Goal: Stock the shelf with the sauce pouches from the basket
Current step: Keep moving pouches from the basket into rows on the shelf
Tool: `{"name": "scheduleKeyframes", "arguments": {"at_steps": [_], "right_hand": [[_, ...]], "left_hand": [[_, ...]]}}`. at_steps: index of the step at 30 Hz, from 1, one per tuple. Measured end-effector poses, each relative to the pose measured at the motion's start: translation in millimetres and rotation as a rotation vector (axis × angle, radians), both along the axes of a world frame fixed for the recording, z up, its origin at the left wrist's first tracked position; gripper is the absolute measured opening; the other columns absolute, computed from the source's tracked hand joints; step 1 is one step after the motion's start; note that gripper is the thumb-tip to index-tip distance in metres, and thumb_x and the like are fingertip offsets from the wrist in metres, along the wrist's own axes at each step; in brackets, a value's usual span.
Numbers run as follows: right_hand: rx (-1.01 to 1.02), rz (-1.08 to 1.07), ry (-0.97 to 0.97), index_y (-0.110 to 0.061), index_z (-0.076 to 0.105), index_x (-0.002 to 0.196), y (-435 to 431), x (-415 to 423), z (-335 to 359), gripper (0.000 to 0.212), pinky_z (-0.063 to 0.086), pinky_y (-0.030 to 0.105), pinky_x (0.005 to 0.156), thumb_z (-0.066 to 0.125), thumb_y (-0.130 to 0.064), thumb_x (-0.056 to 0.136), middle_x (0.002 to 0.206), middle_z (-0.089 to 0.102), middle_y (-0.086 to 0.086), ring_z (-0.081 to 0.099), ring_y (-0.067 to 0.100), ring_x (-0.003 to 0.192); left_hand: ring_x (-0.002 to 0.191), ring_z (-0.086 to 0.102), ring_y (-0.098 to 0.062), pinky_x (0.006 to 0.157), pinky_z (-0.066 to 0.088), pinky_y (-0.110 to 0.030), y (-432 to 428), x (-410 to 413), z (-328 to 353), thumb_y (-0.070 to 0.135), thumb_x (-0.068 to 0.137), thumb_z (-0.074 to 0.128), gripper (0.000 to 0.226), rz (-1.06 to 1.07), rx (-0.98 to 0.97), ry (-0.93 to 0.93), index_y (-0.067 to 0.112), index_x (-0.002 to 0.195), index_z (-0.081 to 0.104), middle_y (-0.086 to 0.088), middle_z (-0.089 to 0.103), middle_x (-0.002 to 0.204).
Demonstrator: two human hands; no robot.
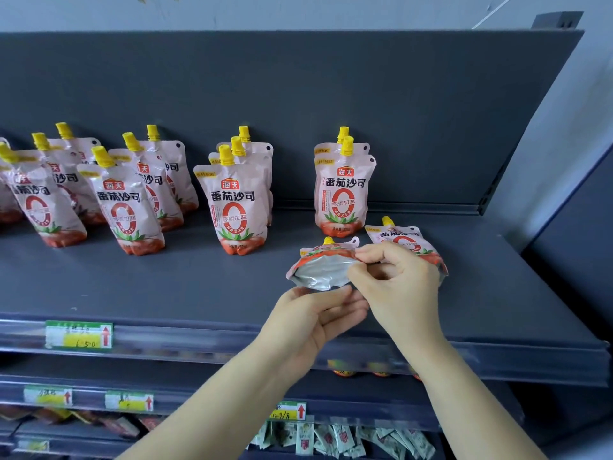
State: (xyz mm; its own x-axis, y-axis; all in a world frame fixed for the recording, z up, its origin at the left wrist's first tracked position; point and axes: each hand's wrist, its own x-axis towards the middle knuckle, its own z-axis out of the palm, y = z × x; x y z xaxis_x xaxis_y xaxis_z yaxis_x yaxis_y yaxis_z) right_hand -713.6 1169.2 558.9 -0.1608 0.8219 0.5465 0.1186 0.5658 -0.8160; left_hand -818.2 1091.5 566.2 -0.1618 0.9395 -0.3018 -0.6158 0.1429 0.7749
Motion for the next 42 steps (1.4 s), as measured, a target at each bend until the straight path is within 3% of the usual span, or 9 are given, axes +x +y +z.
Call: {"name": "scheduleKeyframes", "arguments": {"at_steps": [5, 17, 21, 23, 27, 30, 32, 35, 42], "right_hand": [[-0.026, 0.014, 0.012, -0.008, 0.07, 0.074, 2, 3, -3, 0.018, 0.053, 0.016, 0.058, 0.068, 0.01, 0.071, 0.077, 0.071, -0.014, 0.068, 0.005, 0.062], [-0.054, -0.001, 0.002, -0.021, 0.065, 0.066, 10, 9, -19, 0.032, 0.052, 0.013, 0.06, 0.07, 0.01, 0.07, 0.081, 0.071, -0.015, 0.068, 0.004, 0.067], [0.002, 0.027, 0.013, -0.016, 0.065, 0.066, 13, 13, -23, 0.034, 0.051, 0.012, 0.062, 0.069, 0.017, 0.067, 0.085, 0.07, -0.012, 0.067, 0.004, 0.071], [-0.005, 0.053, -0.005, -0.011, 0.065, 0.066, 10, 13, -25, 0.028, 0.051, 0.012, 0.063, 0.069, 0.018, 0.066, 0.092, 0.069, -0.009, 0.068, 0.005, 0.075], [-0.41, 0.21, 0.188, -0.019, 0.065, 0.087, 7, 12, -24, 0.02, 0.057, 0.023, 0.069, 0.062, -0.015, 0.068, 0.108, 0.061, -0.016, 0.066, 0.005, 0.096], [-0.637, 0.216, 0.215, -0.04, 0.057, 0.108, 13, 15, -20, 0.049, 0.055, 0.04, 0.091, 0.082, -0.034, 0.066, 0.127, 0.054, -0.015, 0.061, 0.007, 0.111], [-0.602, 0.243, 0.189, -0.04, 0.047, 0.123, 14, 15, -15, 0.07, 0.057, 0.032, 0.086, 0.086, -0.02, 0.069, 0.13, 0.053, -0.011, 0.066, 0.008, 0.103], [-0.458, 0.311, 0.074, -0.037, 0.05, 0.116, 30, 9, -7, 0.059, 0.059, 0.026, 0.077, 0.081, -0.008, 0.074, 0.113, 0.07, -0.008, 0.07, 0.009, 0.1], [-0.23, 0.135, -0.268, -0.024, 0.043, 0.129, 83, -28, -2, 0.054, 0.054, 0.032, 0.092, 0.071, -0.01, 0.085, 0.117, 0.061, -0.008, 0.061, 0.013, 0.112]], "left_hand": [[0.08, 0.074, -0.032, 0.072, 0.062, -0.035, 3, -4, -1, 0.003, 0.09, 0.049, 0.024, 0.058, -0.005, -0.111, -0.01, 0.103, 0.064, -0.028, 0.072, 0.093], [0.082, 0.073, -0.025, 0.072, 0.06, -0.03, 17, -31, -9, 0.0, 0.086, 0.068, 0.018, -0.178, 0.027, 0.548, 0.002, 0.103, 0.067, -0.019, 0.074, 0.093], [0.108, 0.067, -0.031, 0.086, 0.057, -0.045, 28, -47, -1, 0.033, 0.062, 0.086, 0.068, -0.273, -0.018, 0.206, 0.006, 0.119, 0.062, -0.017, 0.069, 0.118], [0.1, 0.069, -0.031, 0.085, 0.056, -0.045, 39, -51, 6, 0.046, 0.068, 0.073, 0.066, -0.224, -0.117, 0.073, 0.002, 0.116, 0.063, -0.017, 0.07, 0.113], [0.084, 0.072, -0.019, 0.068, 0.058, -0.03, 49, -47, 2, 0.02, 0.075, 0.072, 0.045, -0.267, -0.116, 0.376, 0.007, 0.116, 0.06, -0.008, 0.074, 0.102], [0.1, 0.07, -0.021, 0.081, 0.058, -0.033, 41, -44, -14, 0.008, 0.07, 0.083, 0.081, -0.137, 0.001, 0.467, 0.019, 0.136, 0.038, -0.007, 0.071, 0.115], [0.111, 0.066, -0.021, 0.092, 0.055, -0.038, 36, -44, -17, 0.002, 0.069, 0.083, 0.098, -0.132, 0.189, 0.544, 0.03, 0.143, 0.025, -0.005, 0.066, 0.122], [0.122, 0.058, -0.013, 0.095, 0.053, -0.035, 48, -47, -10, -0.01, 0.076, 0.074, 0.104, -0.212, 0.416, 0.802, 0.032, 0.146, 0.011, 0.01, 0.057, 0.131], [0.11, 0.055, 0.015, 0.082, 0.049, -0.01, 114, -64, -15, -0.008, 0.077, 0.074, 0.092, -0.033, 0.439, 1.134, 0.027, 0.13, 0.008, 0.017, 0.045, 0.126]]}}
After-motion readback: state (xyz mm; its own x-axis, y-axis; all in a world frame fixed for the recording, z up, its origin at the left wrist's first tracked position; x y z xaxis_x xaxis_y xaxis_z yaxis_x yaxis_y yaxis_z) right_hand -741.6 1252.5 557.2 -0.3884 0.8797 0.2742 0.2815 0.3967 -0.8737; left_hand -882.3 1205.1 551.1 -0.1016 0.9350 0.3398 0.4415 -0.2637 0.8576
